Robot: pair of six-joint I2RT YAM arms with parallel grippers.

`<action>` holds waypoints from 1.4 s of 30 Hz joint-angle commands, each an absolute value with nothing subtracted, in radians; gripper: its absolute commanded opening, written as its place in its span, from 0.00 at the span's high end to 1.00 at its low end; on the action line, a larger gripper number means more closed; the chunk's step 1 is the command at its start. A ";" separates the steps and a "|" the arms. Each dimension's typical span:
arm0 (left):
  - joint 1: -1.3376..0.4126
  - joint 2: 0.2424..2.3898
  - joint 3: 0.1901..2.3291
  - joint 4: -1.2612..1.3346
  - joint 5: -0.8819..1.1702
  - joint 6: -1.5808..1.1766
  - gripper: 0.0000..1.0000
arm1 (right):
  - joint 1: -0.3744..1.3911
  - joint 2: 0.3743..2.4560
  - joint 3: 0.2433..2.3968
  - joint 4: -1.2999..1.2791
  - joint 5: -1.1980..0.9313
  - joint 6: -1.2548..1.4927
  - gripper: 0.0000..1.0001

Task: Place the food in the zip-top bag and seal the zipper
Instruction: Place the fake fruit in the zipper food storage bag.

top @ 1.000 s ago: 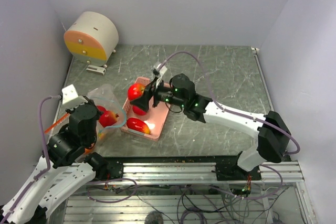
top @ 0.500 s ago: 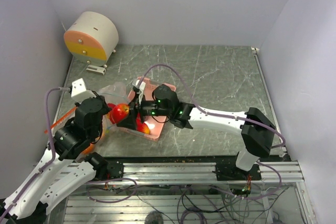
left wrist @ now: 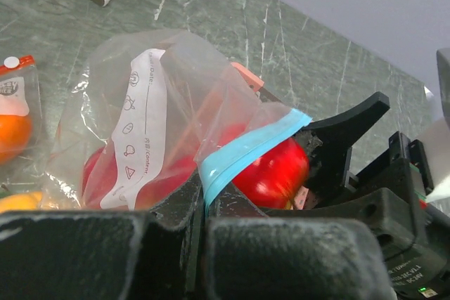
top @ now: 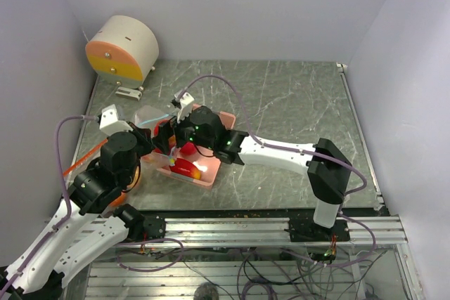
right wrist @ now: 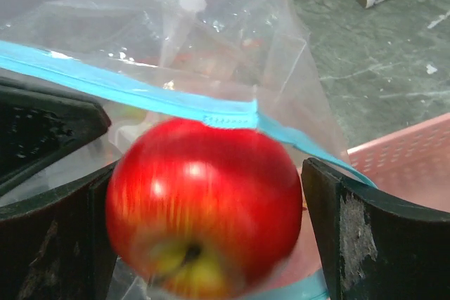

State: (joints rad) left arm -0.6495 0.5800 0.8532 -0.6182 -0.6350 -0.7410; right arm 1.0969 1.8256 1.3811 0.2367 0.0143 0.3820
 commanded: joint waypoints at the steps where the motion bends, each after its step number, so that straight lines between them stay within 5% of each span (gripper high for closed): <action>1: -0.647 0.572 0.850 -0.579 -0.623 -0.748 0.93 | 1.101 1.783 1.343 0.247 0.062 0.368 0.00; 12: -0.647 0.551 0.814 -0.590 -0.739 -0.759 0.93 | 1.102 1.484 1.085 0.351 0.000 0.307 0.00; 21: -0.647 0.551 0.827 -0.601 -0.745 -0.772 0.93 | 1.102 1.444 1.028 0.302 0.000 0.326 0.00; 23: -0.647 0.547 0.827 -0.599 -0.747 -0.770 0.93 | 1.102 1.419 0.983 0.300 0.013 0.334 0.09; 26: -0.647 0.543 0.828 -0.596 -0.749 -0.764 0.93 | 1.102 1.396 0.946 0.251 0.031 0.326 0.51; 28: -0.647 0.546 0.832 -0.596 -0.750 -0.762 0.93 | 1.102 1.386 0.932 0.216 0.007 0.316 0.63; 42: -0.647 0.542 0.832 -0.603 -0.721 -0.782 0.93 | 1.138 1.581 1.035 0.334 -0.197 0.348 0.75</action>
State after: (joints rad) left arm -0.6495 0.5476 0.8158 -0.6197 -0.7284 -0.7666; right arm 1.1301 1.5246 0.9722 0.2569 -0.1761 0.3332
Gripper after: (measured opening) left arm 0.075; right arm 0.256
